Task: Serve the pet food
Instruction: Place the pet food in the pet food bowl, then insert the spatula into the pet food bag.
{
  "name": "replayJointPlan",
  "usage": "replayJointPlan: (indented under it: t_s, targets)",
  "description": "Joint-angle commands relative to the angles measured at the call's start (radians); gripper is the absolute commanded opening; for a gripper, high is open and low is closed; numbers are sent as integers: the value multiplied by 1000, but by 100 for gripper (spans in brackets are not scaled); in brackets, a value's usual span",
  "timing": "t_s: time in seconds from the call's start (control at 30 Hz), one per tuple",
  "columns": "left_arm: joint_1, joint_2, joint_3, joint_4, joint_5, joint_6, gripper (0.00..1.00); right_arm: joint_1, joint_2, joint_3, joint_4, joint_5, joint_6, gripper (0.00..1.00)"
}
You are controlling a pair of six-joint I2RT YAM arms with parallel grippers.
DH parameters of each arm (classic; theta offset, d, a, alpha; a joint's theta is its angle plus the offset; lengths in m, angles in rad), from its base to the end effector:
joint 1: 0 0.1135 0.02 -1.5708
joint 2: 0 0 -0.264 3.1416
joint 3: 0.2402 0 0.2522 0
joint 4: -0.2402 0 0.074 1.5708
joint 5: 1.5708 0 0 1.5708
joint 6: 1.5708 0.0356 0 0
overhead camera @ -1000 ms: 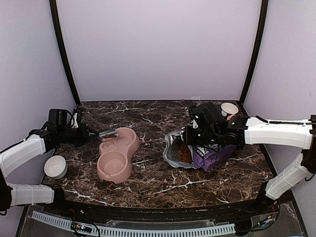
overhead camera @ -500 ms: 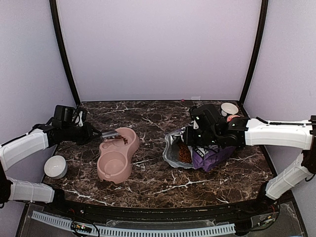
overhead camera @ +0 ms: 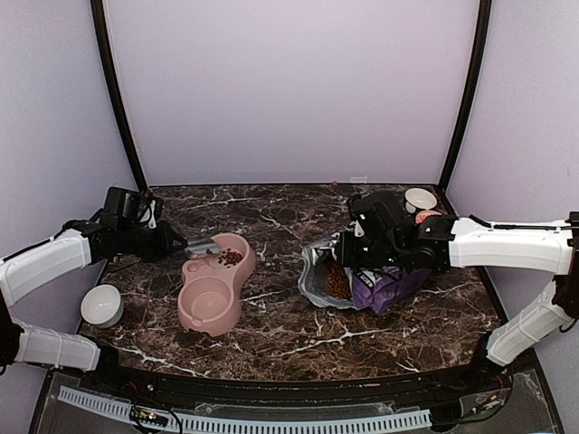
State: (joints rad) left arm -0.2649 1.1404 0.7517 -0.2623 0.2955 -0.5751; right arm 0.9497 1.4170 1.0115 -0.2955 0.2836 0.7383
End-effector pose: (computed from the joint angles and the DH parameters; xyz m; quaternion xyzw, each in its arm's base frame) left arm 0.2340 -0.0742 0.2506 -0.0724 0.8858 -0.2995 0.3471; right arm 0.1891 0.2471 0.2631 -0.0355 0.8991 0.2265 0.3729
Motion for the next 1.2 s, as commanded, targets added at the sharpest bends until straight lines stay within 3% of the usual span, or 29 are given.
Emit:
replayJointPlan:
  t_s: [0.0,0.73,1.17]
  targets:
    - [-18,6,41,-36,-41,28,0,-28,-30,-19,9,70,7,0]
    - [-108,129,198,-214,-210,102,0,-28,-7,-2,16,52,3,0]
    - [-130,73,232,-240,-178,84,0,-28,-5,-5,17,52,2,0]
